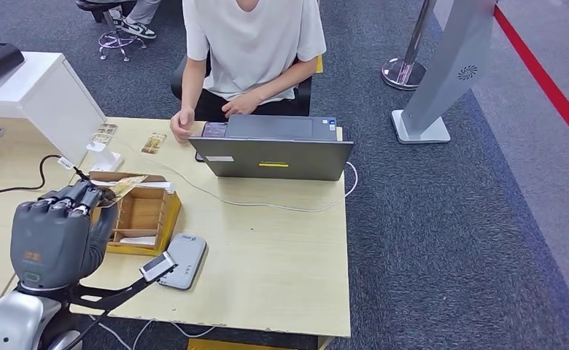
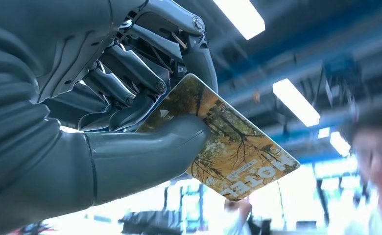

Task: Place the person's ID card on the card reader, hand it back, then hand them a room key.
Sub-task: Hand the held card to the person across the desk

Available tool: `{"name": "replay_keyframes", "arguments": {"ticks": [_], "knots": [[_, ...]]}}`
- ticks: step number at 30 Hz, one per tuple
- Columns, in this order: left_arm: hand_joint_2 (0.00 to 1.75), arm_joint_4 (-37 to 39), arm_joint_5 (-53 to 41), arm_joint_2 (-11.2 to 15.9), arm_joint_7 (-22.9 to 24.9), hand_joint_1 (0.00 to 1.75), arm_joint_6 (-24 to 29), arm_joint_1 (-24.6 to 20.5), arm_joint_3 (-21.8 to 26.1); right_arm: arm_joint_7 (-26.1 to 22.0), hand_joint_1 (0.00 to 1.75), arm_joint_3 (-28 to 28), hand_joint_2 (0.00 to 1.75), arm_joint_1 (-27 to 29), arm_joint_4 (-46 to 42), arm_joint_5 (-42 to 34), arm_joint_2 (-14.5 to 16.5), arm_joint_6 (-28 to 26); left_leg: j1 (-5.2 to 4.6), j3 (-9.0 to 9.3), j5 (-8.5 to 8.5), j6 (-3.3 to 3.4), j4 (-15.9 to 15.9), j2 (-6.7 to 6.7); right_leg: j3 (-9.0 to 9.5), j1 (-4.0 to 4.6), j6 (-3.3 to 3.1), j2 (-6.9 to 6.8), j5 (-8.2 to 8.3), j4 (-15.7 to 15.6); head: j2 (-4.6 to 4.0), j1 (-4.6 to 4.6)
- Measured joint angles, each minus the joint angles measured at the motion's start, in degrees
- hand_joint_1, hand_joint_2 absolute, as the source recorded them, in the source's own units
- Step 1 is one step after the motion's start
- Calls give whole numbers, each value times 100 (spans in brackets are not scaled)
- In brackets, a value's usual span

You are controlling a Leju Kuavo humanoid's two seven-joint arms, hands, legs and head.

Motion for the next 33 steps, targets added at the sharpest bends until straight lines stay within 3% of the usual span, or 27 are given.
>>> {"name": "replay_keyframes", "arguments": {"ticks": [4, 8, 15, 23, 27, 33], "knots": [[175, -333, -2, 18, 250, 175, 46, -225, -268, 58, 0, -3, 0, -3, 0, 81, 2, 0, 1, 1, 2, -2, 0, -2, 1, 0, 0, -4, 0, 1, 0, 0], [175, -182, -33, 67, 440, 175, -81, -806, -250, 98, 0, 44, 0, -6, 1, 341, 1, 13, 1, 2, 10, -5, -1, -10, 2, 0, -1, -12, 2, 2, 0, 1], [175, 1948, -109, 156, 333, 175, -75, -2082, 514, 151, 0, 249, 0, -31, 2, 650, 0, 142, 2, 4, 29, -18, -1, -9, 0, 1, -19, -6, 16, 14, 0, -5], [175, 2783, -158, 145, 345, 175, -101, -2395, 786, 158, 0, 333, 0, -30, 2, 680, 0, 154, 1, -5, 27, -17, -1, -8, -6, 1, -18, -5, 14, 11, 0, -8], [175, 2973, -151, 136, 387, 0, -184, -2450, 841, 175, 0, 344, 0, -30, 2, 683, 0, 162, 1, -5, 26, -15, -1, -8, -7, 0, -18, -6, 14, 10, 0, -8], [175, 3143, 8, 118, 404, 0, -256, -2429, 943, 156, 0, 344, 0, -29, 2, 670, 0, 152, 1, -4, 26, -16, -1, -8, -7, 1, -18, -6, 15, 11, 0, -8]]}}
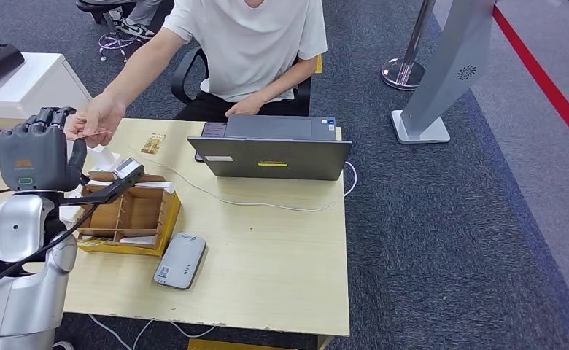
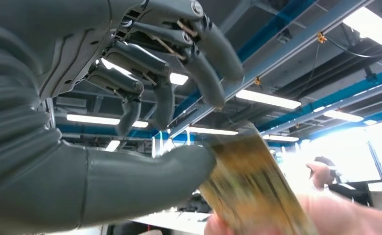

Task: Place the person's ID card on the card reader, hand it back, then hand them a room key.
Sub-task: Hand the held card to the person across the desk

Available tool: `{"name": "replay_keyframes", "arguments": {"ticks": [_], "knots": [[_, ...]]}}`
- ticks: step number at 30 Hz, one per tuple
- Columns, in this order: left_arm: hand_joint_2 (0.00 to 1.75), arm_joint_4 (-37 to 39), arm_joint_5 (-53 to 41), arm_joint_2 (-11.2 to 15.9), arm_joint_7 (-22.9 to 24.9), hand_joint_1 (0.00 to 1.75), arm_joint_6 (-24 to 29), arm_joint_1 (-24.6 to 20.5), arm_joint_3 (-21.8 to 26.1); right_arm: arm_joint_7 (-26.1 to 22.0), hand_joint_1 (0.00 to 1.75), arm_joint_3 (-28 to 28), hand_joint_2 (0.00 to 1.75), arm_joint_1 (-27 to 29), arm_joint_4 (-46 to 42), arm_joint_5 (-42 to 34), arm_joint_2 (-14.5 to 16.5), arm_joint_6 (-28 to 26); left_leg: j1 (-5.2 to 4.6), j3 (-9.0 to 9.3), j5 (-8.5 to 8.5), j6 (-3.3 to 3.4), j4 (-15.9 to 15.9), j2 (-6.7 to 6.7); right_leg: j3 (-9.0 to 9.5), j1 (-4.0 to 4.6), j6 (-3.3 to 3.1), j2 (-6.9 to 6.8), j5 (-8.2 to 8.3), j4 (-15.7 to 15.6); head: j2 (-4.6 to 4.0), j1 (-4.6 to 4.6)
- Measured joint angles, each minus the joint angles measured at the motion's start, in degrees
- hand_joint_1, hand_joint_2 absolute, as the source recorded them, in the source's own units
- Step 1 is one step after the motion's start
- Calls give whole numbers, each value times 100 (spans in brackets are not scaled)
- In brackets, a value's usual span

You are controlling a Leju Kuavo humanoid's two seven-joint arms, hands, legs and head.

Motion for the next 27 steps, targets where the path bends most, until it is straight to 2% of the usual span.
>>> {"name": "replay_keyframes", "arguments": {"ticks": [4, 6, 9, 12, 14, 16, 20, 22, 23, 25, 27], "knots": [[175, 8, 405, -33, -257, 0, 97, 168, 13, -21, 0, 0, 0, 0, 0, -34, 0, -8, 0, -2, 0, 0, 0, 0, 0, 0, 0, 0, 0, 1, 0, 0], [175, -79, 904, -71, -495, 0, 128, 348, 27, -26, 0, -2, 0, 1, 0, -77, 0, -15, -1, -3, -2, 0, -1, 1, 1, 0, 0, 3, -1, 0, 0, 1], [175, -501, 2924, -211, -1238, 0, -45, 877, 158, -107, 0, -50, 0, 8, 0, -230, 0, -32, -2, -5, -10, 4, -2, 7, 0, -1, 3, 9, -5, -1, 0, 1], [175, -1060, 5508, -411, -2176, 0, -707, 1637, 503, -290, 0, -174, 0, 26, 0, -449, 0, -32, -3, -2, -23, 6, -2, 23, -2, -1, 11, 22, -12, -3, 0, 2], [175, -1338, 6546, -550, -2640, 0, -1095, 2048, 834, -357, 0, -260, 0, 42, -1, -527, 0, -27, -2, -2, -27, 6, -1, 22, -5, -1, 14, 23, -17, -5, 0, 1], [175, -1528, 6720, -655, -2819, 0, -1284, 2284, 1122, -380, 0, -316, 0, 50, -2, -544, 0, -23, -2, -3, -28, 7, -1, 13, -4, -1, 14, 14, -19, -5, 0, 1], [175, -1753, 6779, -806, -2882, 0, -1436, 2574, 1485, -411, 0, -383, 0, 45, -2, -574, 0, -21, -1, -6, -28, 6, -5, 12, 5, -1, 13, 11, -19, -2, 0, 2], [175, -1835, 7641, -895, -3123, 0, -1704, 2785, 1850, -417, 0, -432, 0, 47, -2, -613, 0, -29, -2, -1, -29, 5, -9, 21, 11, 0, 12, 20, -19, -1, 0, 3], [175, -1844, 8284, -959, -3298, 0, -1994, 2874, 2194, -420, 0, -458, 0, 55, -2, -629, 0, -39, -2, 1, -30, 5, -11, 25, 11, 0, 12, 24, -20, 0, 0, 2], [175, -1674, 9671, -1102, -3482, 0, -2793, 2860, 3220, -443, 0, -503, 0, 78, -2, -635, 0, -62, -1, 3, -31, 6, -11, 25, 9, 0, 8, 23, -24, -1, 0, 3], [87, -1125, 10901, -1183, -3337, 0, -3386, 2613, 4564, -480, 0, -534, 0, 88, -2, -608, 0, -77, -1, 10, -36, 0, -14, 28, 9, 0, 1, 26, -30, -1, 0, 8]]}}
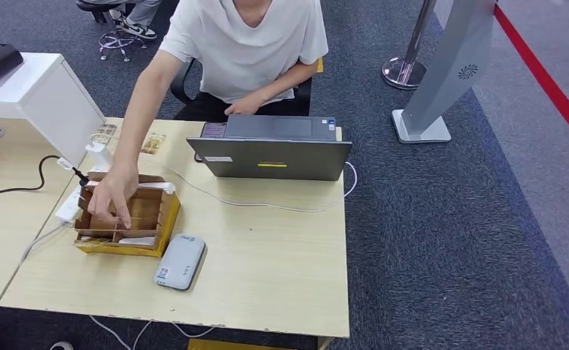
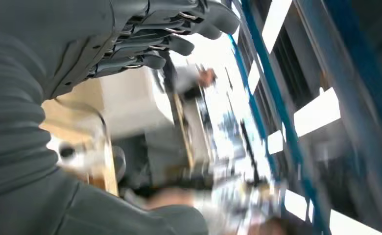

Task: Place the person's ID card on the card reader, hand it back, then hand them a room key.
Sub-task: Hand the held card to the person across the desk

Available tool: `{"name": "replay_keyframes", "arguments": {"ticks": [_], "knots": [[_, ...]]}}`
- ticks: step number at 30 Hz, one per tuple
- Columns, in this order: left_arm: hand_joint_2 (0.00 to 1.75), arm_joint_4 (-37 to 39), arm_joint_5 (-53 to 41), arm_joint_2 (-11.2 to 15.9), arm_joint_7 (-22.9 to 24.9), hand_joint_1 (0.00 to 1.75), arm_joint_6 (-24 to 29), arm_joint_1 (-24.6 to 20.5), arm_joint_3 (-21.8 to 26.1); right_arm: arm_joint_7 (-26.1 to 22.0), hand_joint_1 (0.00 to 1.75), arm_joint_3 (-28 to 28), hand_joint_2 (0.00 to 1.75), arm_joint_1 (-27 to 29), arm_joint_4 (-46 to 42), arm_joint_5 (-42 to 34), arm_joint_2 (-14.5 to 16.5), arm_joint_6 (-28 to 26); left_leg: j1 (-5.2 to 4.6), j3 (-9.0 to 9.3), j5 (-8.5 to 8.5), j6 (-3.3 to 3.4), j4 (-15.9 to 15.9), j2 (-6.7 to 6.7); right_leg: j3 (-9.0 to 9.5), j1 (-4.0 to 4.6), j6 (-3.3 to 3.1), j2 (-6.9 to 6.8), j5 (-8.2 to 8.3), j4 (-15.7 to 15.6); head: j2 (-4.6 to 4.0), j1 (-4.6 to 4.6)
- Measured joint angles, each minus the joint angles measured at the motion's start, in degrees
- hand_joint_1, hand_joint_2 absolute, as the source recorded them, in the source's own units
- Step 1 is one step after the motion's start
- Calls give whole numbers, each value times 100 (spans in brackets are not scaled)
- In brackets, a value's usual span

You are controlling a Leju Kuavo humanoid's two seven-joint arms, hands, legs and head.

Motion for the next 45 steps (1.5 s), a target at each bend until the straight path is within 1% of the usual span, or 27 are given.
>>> {"name": "replay_keyframes", "arguments": {"ticks": [1, 2, 4, 7, 9, 11, 13, 15, 18, 20, 24, 28, 34, 38, 43, 44, 45], "knots": [[87, 381, 413, -8, 115, 0, -88, -131, 655, -13, 0, -10, 44, 0, 0, 20, 0, -7, 0, 9, -4, -5, -1, 10, 1, 0, -4, 11, -3, 0, 0, -6], [87, 786, 621, -12, 217, 0, -29, -235, 1215, -6, 0, -15, 87, 0, 1, 43, 1, -17, 0, 17, -8, -9, -3, 19, 2, 0, -5, 21, -5, 0, 0, -17], [175, 1733, 553, -59, 314, 0, 349, -394, 2045, 95, 0, -19, 175, -1, 3, 135, 5, -48, -3, 27, -12, -11, -6, 22, 8, -3, -5, 26, -8, 0, 0, -34], [175, 3520, 61, -263, 234, 0, 1195, -594, 2884, 413, 0, 5, 175, -22, 13, 371, 35, -92, -15, 31, -14, -7, -9, 10, 17, -14, 0, 13, -15, -1, 0, -49], [175, 4686, -219, -512, 102, 0, 1758, -676, 3206, 682, 0, 58, 175, -32, 18, 553, 57, -128, -28, 32, -13, 4, -7, -3, 20, -25, 9, 0, -18, -3, 0, -57], [87, 5753, -620, -765, 35, 0, 2470, -758, 3323, 986, 0, 155, 175, -40, 24, 791, 77, -166, -39, 29, -11, 22, -3, -22, 23, -35, 19, -21, -20, -6, 0, -49], [87, 6577, -1048, -952, 75, 0, 3059, -844, 3335, 1242, 0, 280, 175, -53, 32, 1012, 91, -178, -43, 27, -13, 36, 1, -32, 28, -40, 31, -33, -18, -11, 0, -32], [175, 7140, -1378, -1085, 141, 0, 3317, -916, 3317, 1389, 0, 394, 175, -61, 41, 1154, 98, -171, -44, 29, -16, 43, 3, -32, 36, -40, 42, -33, -13, -15, 0, -13], [175, 7748, -1893, -1196, 401, 0, 3300, -982, 3126, 1486, 0, 572, 175, -49, 45, 1223, 104, -28, -49, 32, -16, 47, 6, -29, 39, -43, 49, -32, -8, -18, 0, -5], [175, 8075, -2287, -1214, 681, 0, 3160, -990, 2812, 1498, 0, 795, 175, -23, 35, 1079, 98, 156, -48, 32, -15, 49, 6, -29, 39, -43, 51, -32, -7, -18, 0, -9], [0, 8418, -2479, -1226, 932, 0, 2993, -980, 2163, 1457, 0, 1280, 175, 39, -21, 561, 69, 320, -43, 32, -15, 48, 6, -28, 40, -41, 50, -26, -7, -18, 0, -8], [0, 8537, -2473, -1161, 1070, 0, 2887, -912, 1591, 1405, 0, 1726, 0, 129, -99, 14, -13, 405, -42, 32, -15, 48, 5, -28, 38, -40, 49, -27, -8, -18, 0, -9], [0, 8555, -2424, -1015, 1269, 0, 2733, -780, 794, 1340, 0, 2360, 0, 245, -221, -794, -135, 527, -41, 31, -16, 47, 1, -29, 38, -37, 51, -28, -13, -17, 0, -12], [0, 8555, -2399, -919, 1401, 175, 2631, -697, 272, 1288, 175, 2771, 0, 332, -304, -1332, -221, 602, -42, 31, -16, 47, 2, -28, 39, -37, 52, -28, -13, -18, 0, -12], [0, 8555, -2365, -773, 1559, 175, 2506, -588, -358, 1237, 174, 3277, 0, 438, -410, -1992, -327, 702, -42, 31, -16, 48, 2, -29, 38, -37, 52, -28, -13, -18, 0, -13], [0, 8555, -2355, -741, 1589, 175, 2481, -566, -489, 1221, 136, 3382, 0, 460, -431, -2125, -351, 721, -42, 31, -16, 48, 2, -29, 38, -37, 52, -28, -14, -18, 0, -13], [0, 8555, -2346, -712, 1621, 175, 2457, -543, -628, 1208, 93, 3486, 0, 481, -452, -2254, -372, 743, -42, 31, -16, 48, 2, -29, 38, -37, 52, -28, -14, -18, 0, -14]]}}
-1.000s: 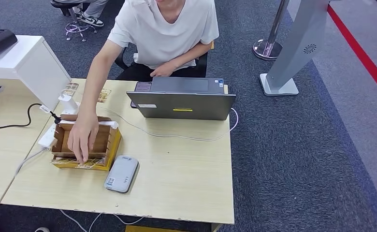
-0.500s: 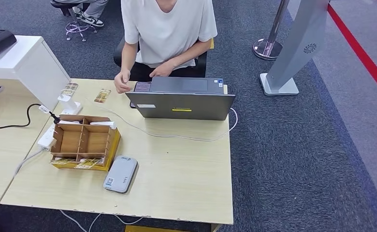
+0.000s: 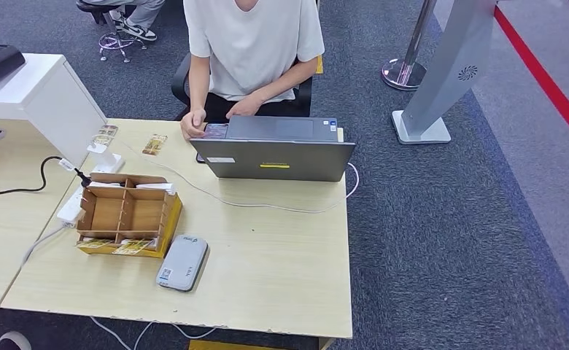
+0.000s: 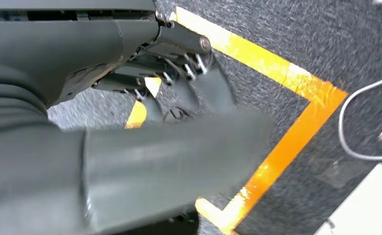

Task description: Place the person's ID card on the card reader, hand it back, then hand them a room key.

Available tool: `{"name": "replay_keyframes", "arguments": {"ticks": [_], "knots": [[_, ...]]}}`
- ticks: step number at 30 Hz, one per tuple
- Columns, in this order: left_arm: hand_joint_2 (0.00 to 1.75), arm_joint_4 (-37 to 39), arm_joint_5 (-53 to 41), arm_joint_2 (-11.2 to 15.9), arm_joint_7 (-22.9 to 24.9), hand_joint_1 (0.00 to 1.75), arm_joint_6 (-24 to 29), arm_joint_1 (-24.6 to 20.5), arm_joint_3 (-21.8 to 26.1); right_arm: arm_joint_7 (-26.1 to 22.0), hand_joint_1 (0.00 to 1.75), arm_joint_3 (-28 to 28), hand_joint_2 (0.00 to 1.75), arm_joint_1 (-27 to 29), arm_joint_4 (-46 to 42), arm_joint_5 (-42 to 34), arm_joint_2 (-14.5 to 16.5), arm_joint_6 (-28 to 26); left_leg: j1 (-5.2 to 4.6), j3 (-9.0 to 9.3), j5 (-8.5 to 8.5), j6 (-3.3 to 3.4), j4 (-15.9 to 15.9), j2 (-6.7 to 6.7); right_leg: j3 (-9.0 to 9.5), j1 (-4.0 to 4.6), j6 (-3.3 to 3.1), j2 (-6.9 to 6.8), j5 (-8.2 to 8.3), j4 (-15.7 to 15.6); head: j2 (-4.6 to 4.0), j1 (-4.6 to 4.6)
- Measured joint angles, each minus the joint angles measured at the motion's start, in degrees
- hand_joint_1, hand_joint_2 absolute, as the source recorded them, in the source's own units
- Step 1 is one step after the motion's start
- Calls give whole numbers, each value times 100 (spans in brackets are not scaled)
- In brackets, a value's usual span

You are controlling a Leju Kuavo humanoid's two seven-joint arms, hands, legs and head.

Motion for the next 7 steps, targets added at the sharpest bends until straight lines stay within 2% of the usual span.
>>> {"name": "replay_keyframes", "arguments": {"ticks": [2, 3, 5, 7], "knots": [[0, -1, 17, 60, 65, 175, -51, 41, -267, -17, 6, 211, 0, 42, -42, -263, -47, 37, 0, 0, 0, 0, 0, 0, 0, 0, 0, 0, 0, 0, 0, -1], [0, -1, 26, 85, 97, 170, -77, 61, -399, -27, 0, 316, 0, 61, -62, -394, -70, 56, 0, -1, 0, 0, 0, 0, 0, 0, 0, 0, 0, 0, 0, -2], [0, -3, 38, 136, 159, 108, -125, 101, -633, -49, 0, 509, 0, 101, -102, -647, -113, 96, 0, 0, 0, 0, 0, 0, 0, 0, 0, 0, 0, 0, 0, -1], [0, -4, 45, 173, 206, 57, -162, 131, -810, -65, 0, 650, 0, 132, -132, -839, -146, 126, 0, 0, 0, 0, 0, 0, 0, 0, 0, 0, -1, 0, 0, 0]]}}
